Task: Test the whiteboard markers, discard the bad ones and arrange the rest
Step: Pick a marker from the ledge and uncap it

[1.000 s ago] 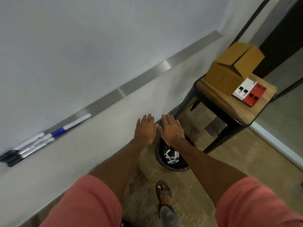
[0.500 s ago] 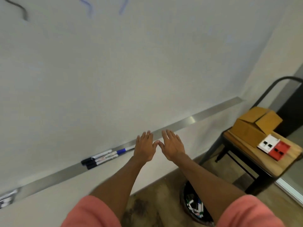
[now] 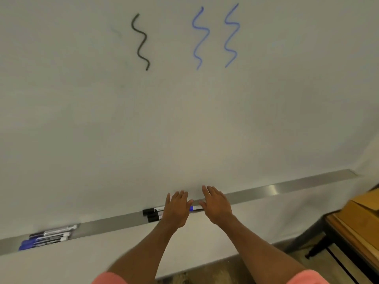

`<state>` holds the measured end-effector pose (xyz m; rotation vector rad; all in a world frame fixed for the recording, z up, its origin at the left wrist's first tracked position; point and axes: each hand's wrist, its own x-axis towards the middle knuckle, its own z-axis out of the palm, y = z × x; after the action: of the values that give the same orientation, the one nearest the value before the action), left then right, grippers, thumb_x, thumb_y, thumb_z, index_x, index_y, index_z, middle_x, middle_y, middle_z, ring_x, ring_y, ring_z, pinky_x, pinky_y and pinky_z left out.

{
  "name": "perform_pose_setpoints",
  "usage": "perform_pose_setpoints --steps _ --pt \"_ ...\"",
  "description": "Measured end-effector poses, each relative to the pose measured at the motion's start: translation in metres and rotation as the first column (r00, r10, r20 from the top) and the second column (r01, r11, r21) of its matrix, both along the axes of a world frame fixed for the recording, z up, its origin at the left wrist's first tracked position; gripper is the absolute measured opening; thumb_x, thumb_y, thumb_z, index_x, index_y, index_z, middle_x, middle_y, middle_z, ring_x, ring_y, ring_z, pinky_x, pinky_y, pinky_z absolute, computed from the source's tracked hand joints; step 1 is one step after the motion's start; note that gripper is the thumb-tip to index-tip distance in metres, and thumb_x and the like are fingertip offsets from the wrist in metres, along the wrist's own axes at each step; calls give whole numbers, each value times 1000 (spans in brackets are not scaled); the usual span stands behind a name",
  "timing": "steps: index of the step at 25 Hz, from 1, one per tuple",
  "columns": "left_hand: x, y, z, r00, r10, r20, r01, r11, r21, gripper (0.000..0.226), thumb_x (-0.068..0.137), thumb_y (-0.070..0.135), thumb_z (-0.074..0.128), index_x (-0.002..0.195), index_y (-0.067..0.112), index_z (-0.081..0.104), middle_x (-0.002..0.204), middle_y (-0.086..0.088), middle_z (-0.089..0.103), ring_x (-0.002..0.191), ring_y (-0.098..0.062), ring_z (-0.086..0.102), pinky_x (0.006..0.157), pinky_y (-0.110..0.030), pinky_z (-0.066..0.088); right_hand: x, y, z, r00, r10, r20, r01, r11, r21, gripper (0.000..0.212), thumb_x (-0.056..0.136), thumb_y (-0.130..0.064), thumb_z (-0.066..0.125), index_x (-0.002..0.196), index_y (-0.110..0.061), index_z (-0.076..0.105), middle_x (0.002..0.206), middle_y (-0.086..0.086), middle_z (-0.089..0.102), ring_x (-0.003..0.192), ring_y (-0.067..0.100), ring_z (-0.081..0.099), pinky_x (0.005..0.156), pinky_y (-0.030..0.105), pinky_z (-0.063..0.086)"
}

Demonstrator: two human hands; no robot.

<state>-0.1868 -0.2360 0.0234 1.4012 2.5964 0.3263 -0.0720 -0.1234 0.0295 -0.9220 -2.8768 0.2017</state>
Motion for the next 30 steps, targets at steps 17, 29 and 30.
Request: perform_pose_setpoints --steps 17,29,30 --pt "-2 8 -56 986 166 -1 -166 985 -47 48 102 22 33 147 14 20 156 -2 20 144 -17 15 118 -39 0 -52 25 -64 937 261 233 -280 959 49 23 92 -15 56 114 -15 56 118 6 59 110 23 53 91 32 41" --pt "-2 19 -39 994 100 -44 -97 993 70 51 96 9 45 144 14 30 150 -5 33 135 -20 35 114 -33 24 -43 32 -35 917 394 67 -394 919 -15 43 91 -11 54 131 -17 40 124 3 54 114 22 49 96 32 37" --pt "-4 20 -33 995 90 -40 -86 992 88 47 94 7 48 139 14 36 144 -6 41 127 -21 44 106 -31 33 -42 31 -28 907 419 28 -419 908 -21 38 92 -11 51 128 -17 42 123 3 53 113 22 48 93 32 38"
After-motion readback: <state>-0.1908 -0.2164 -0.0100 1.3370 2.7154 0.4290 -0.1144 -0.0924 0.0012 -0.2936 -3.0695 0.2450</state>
